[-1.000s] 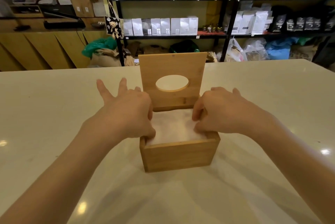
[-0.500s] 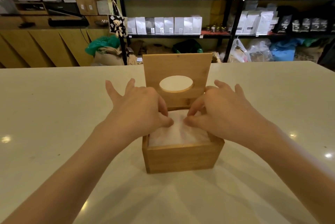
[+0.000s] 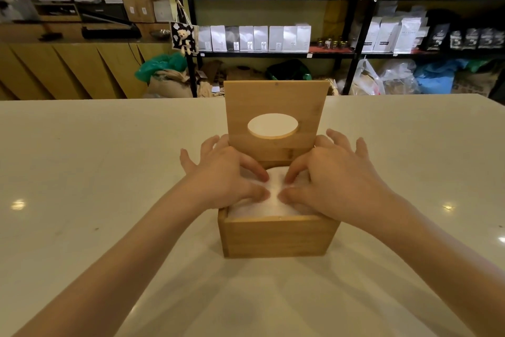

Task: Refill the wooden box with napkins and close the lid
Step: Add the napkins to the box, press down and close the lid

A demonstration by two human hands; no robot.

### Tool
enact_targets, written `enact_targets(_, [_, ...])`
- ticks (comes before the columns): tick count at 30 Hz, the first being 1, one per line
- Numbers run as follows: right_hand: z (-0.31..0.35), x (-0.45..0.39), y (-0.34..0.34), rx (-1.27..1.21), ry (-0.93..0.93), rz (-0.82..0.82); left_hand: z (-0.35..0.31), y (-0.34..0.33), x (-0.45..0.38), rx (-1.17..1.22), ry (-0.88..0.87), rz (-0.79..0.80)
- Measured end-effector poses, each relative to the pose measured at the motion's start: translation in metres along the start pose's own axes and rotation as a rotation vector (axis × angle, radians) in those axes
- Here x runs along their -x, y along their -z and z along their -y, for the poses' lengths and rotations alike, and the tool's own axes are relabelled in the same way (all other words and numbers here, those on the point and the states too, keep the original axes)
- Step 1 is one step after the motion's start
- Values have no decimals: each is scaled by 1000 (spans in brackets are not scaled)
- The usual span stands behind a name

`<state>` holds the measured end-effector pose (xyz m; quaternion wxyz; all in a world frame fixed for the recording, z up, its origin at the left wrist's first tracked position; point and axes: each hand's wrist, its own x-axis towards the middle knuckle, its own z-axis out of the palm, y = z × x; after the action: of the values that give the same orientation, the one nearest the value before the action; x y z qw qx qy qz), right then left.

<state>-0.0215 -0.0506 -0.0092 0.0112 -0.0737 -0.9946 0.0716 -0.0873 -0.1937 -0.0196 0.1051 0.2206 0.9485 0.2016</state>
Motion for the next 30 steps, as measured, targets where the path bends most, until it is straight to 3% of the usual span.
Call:
enact_targets(4, [-2,-2,-3,-200,12,-32,0,1,1,106,-43,-21])
enact_targets(9, [-3,-4,-10,-37,15,-42,-1,-5,-1,-60,20,-36])
enact_targets(13, [-7,-5,-4,-40,49,30,0,-2,0,-38,-3,-7])
enact_targets(16, [-15,-3,12,-235,159,94,3,14,0,144,-98,18])
enact_targets(18, [-21,-1,26,-372,271,103,3,29,6,305,-190,-49])
enact_targets(24, [-32,1,48,-495,339,-294,-4,49,20,366,-333,-482])
enact_targets(27, [-28,-1,43,-469,395,-451,-10,41,23,135,-503,-645])
enact_targets(30, [-25,-5,34,-318,429,-514,-11,31,19,-139,-496,-672])
